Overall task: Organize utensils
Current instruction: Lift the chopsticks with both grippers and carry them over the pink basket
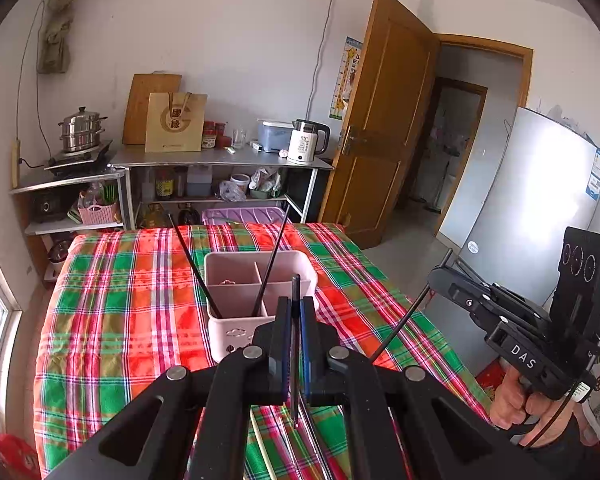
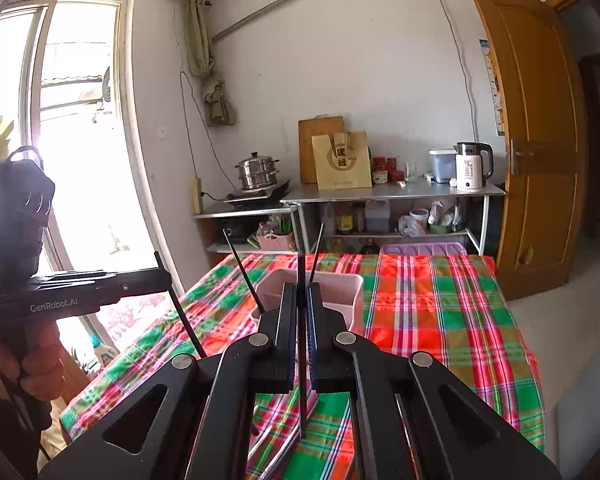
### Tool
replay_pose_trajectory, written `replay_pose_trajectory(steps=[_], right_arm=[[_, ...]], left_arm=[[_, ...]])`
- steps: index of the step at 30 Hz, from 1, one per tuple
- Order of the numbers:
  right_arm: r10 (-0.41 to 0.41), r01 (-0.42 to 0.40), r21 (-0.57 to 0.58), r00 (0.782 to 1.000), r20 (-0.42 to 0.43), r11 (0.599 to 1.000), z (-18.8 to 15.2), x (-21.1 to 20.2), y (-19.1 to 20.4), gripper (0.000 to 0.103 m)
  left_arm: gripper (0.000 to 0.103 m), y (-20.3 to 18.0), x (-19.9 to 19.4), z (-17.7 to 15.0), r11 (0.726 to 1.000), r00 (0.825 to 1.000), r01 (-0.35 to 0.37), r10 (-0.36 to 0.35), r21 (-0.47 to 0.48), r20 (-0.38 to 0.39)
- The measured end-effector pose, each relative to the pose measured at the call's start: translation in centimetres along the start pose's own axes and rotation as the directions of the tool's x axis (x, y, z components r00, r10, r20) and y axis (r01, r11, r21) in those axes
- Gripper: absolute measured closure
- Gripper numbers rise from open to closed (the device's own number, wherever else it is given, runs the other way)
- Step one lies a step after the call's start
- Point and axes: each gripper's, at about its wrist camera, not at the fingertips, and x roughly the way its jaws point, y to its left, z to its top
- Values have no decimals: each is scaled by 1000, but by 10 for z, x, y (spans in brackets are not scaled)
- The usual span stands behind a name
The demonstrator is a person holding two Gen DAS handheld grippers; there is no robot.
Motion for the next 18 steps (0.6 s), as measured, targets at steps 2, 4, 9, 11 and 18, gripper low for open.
replay_pose_trajectory(steps=[2, 4, 9, 11, 18], right_arm=[[5, -5, 0, 1000, 18, 1000, 10, 3, 1, 99], [10, -10, 4, 999, 32, 1000, 18, 6, 2, 99], [15, -15, 6, 997, 71, 1000, 39, 18, 5, 99], [17, -18, 10, 996, 87, 1000, 47, 22, 6, 99], [20, -21, 7, 993, 118, 1000, 65, 46, 8, 99]], left_arm=[[99, 3, -2, 10, 1000, 1000, -10, 10, 0, 17], [99, 7, -5, 21, 1000, 999, -18, 18, -3, 30], [99, 14, -12, 49, 999, 997, -32, 33, -8, 75], [99, 18, -14, 61, 999, 994, -40, 41, -6, 99], [99, 36, -8, 95, 998, 989, -57, 58, -17, 139]])
